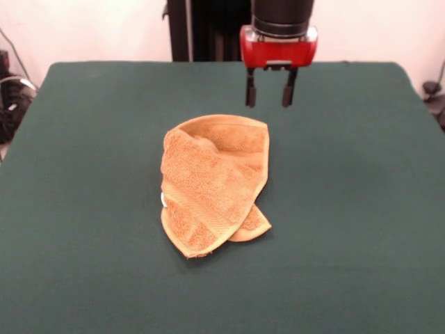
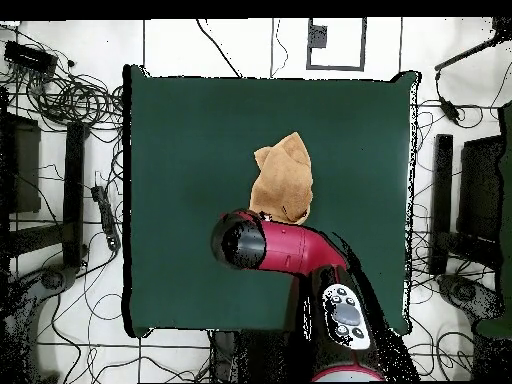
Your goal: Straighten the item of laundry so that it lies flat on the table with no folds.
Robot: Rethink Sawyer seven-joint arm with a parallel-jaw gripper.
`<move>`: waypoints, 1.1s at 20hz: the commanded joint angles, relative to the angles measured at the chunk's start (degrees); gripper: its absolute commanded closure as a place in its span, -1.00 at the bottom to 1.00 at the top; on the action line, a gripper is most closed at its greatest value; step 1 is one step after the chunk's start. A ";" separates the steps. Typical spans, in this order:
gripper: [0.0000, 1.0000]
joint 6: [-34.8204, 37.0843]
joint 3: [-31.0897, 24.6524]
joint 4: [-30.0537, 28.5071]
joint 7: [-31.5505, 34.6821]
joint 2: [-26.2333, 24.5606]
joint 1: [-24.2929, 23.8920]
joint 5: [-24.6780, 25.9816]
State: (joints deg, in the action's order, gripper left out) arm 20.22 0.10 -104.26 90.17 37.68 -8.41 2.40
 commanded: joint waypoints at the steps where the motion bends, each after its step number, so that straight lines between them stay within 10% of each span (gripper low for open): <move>1: -1.00 4.70 -4.02 4.16 2.55 -3.89 0.90 2.69; 22: -1.00 4.67 -3.97 6.36 2.31 -6.08 0.76 2.90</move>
State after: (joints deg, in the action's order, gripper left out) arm 20.22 0.09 -99.66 90.17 32.60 -8.41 2.58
